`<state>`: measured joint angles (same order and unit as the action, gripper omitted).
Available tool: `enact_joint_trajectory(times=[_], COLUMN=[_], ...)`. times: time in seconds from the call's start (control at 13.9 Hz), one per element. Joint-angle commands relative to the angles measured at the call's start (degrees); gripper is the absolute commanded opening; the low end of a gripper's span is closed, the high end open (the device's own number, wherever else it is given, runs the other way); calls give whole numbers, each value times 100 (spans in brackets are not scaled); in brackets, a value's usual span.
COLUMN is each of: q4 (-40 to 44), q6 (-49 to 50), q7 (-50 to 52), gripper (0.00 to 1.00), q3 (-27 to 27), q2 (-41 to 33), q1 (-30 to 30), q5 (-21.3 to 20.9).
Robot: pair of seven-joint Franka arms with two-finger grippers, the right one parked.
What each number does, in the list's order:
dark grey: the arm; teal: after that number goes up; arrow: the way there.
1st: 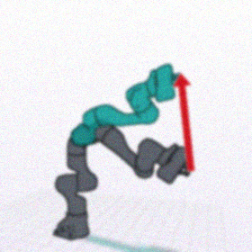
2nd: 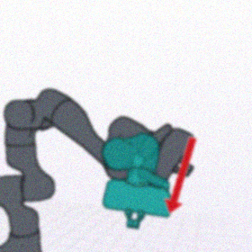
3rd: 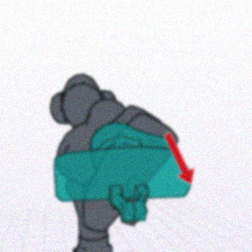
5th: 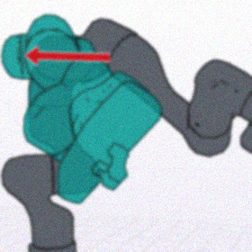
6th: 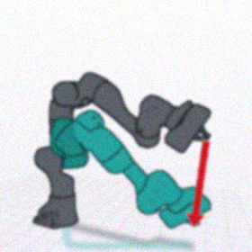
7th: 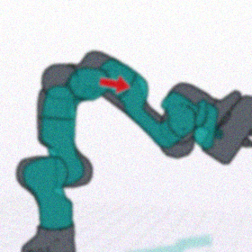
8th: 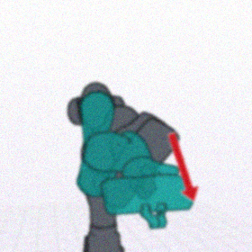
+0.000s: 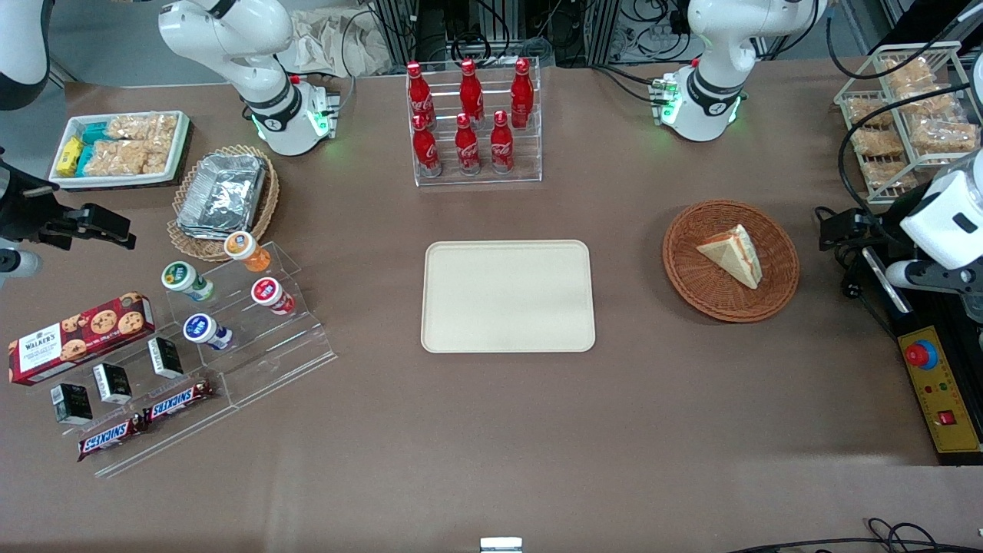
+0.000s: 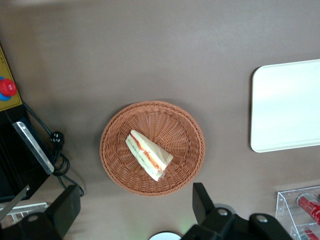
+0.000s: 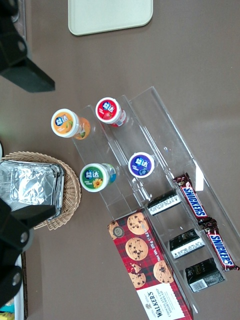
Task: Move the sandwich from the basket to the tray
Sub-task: 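Lower the open left gripper over the wrapped sandwich in the basket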
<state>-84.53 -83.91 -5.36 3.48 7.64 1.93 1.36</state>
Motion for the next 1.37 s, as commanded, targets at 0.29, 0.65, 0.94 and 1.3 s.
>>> enact_joint_trajectory(times=[0.29, 0.65, 0.94, 1.3], q4=[-1984, -4068, -4387, -4712], q6=[-897, -2408, -2499, -2630], q7=[202, 307, 570, 1686], gripper=[100, 100, 100, 100], q3=[4, -5, -5, -5], q2=[-1254, -2327, -2381, -2267], q1=[-8, 9, 18, 36], q5=[93, 198, 207, 365])
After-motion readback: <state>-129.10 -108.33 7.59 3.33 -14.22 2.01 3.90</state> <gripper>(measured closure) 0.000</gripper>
